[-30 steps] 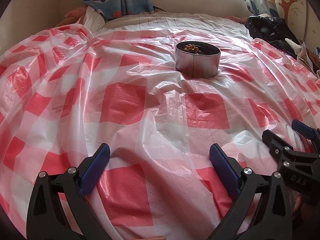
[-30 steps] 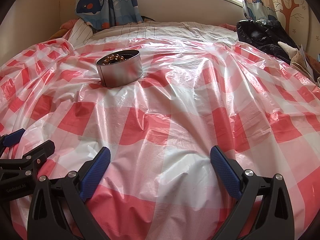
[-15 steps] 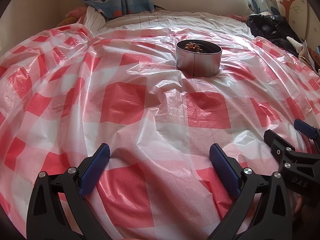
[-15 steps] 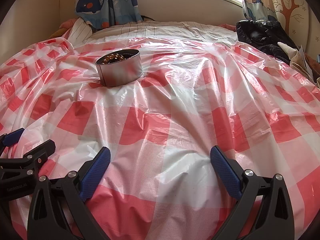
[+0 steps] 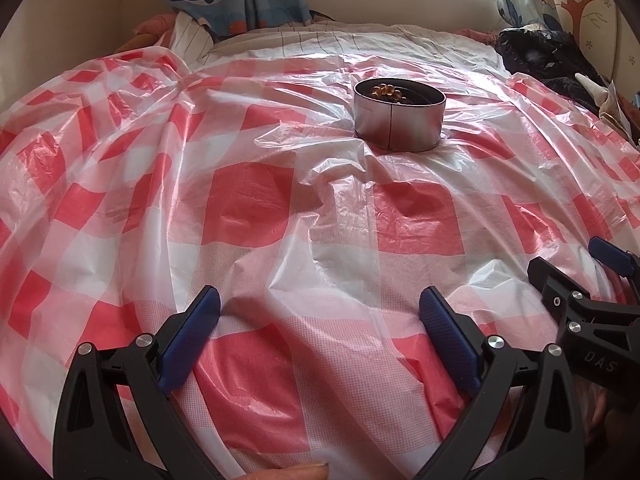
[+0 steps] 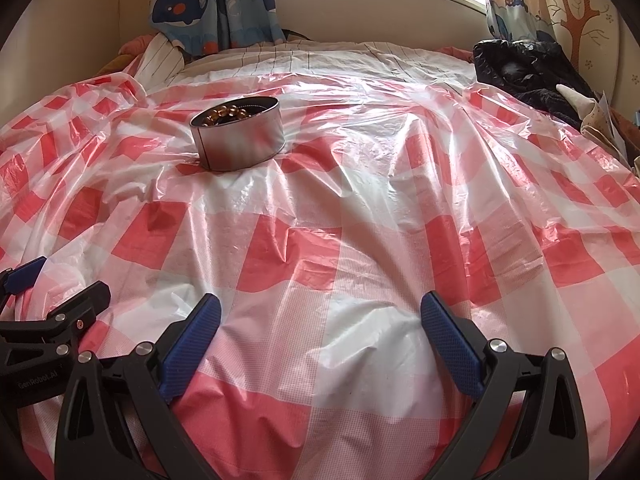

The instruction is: Organize jewelry

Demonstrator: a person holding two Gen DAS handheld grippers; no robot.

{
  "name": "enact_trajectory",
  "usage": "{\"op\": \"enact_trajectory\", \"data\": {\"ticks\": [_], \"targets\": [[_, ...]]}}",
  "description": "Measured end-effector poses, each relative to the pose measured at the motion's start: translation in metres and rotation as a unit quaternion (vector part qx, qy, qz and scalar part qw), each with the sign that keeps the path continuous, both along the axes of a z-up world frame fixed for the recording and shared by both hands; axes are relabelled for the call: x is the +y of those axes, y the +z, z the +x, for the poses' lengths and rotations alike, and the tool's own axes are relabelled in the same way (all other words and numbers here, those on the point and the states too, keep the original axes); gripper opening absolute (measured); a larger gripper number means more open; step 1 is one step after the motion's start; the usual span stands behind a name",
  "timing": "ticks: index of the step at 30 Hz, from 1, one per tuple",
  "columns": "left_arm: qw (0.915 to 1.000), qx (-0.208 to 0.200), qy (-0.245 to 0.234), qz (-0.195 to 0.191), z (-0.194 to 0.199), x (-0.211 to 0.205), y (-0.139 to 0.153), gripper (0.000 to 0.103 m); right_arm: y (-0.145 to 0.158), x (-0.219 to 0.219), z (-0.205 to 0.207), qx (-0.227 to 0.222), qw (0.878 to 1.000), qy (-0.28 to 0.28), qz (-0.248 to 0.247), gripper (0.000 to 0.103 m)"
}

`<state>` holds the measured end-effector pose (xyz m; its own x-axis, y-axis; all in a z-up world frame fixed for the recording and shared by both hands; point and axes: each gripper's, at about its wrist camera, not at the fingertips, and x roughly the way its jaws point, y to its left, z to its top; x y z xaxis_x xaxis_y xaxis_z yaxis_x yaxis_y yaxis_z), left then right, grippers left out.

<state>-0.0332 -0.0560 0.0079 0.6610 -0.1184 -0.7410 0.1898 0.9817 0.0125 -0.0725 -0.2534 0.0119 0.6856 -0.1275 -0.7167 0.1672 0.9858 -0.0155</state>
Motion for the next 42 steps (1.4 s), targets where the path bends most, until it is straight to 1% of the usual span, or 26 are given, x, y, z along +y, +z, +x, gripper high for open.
{"op": "enact_trajectory", "data": {"ticks": [5,11,14,18,21,29,42], "targets": [[0.9999,0.007,0.004,-0.011,0.000,0.003,-0.001,0.095,0.000,0.003,0.001,0.004,1.000,0.000,-0.005,0.096],[0.9998,0.021,0.001,-0.006,0.002,0.002,-0.001,0.096,0.001,0.009,-0.001,0.005,1.000,0.000,-0.019,0.096],[0.9999,0.015,-0.001,-0.001,-0.001,0.001,-0.001,0.096,0.001,0.010,-0.002,0.006,1.000,0.002,-0.019,0.096],[1.0000,0.004,-0.002,0.001,-0.005,0.000,0.001,0.096,0.000,0.007,-0.002,0.006,1.000,0.003,-0.001,0.096],[1.0000,0.000,0.000,0.008,-0.006,-0.003,0.002,0.096,0.000,0.010,-0.002,0.006,1.000,-0.001,-0.008,0.096],[0.9998,0.001,0.004,0.017,-0.005,-0.005,0.001,0.096,-0.001,0.013,0.000,0.010,1.000,-0.005,-0.015,0.096],[0.9998,0.003,0.006,0.019,-0.003,-0.006,0.001,0.096,-0.002,0.013,0.002,0.013,1.000,-0.008,-0.019,0.096]]}}
